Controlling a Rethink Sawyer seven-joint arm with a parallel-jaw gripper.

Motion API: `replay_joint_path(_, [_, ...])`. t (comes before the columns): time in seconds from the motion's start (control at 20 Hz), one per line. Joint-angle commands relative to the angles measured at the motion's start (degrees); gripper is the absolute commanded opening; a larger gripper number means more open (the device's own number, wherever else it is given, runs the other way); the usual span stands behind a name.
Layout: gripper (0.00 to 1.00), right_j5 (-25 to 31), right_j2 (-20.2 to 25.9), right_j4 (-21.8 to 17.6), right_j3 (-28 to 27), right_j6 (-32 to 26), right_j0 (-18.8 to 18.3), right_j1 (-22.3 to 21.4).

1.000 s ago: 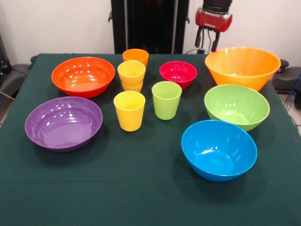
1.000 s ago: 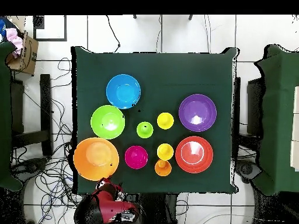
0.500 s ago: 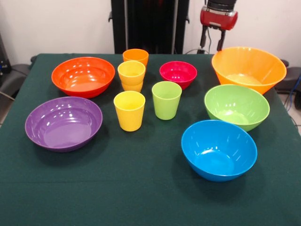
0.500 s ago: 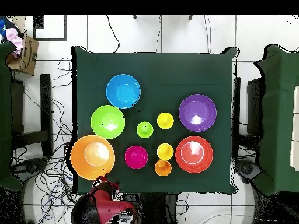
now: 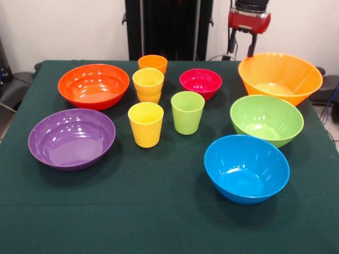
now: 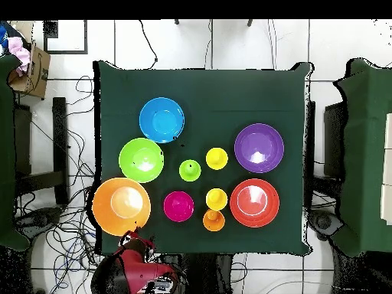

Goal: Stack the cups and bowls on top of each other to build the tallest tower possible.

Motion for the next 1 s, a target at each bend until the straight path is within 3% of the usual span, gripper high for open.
replay_joint_path(0.05, [1.0,2.7,4.9,3.6,-3.5,12.2,-0.2,0.1])
replay_joint_path(0.2, [1.0,2.8,5.1,3.2,-3.6,11.9,-0.7,-0.1])
replay_joint_path(0.45, [1.0,-0.8,6.0,2.4,-5.8,12.7,-1.6,4.0])
replay_joint_path(0.8, [1.0,0.9,5.9,4.7,-5.0,13.3,0.2,1.4])
replay_joint_path(1.0, [1.0,0.2,6.4,4.9,-5.8,13.4,0.2,2.3])
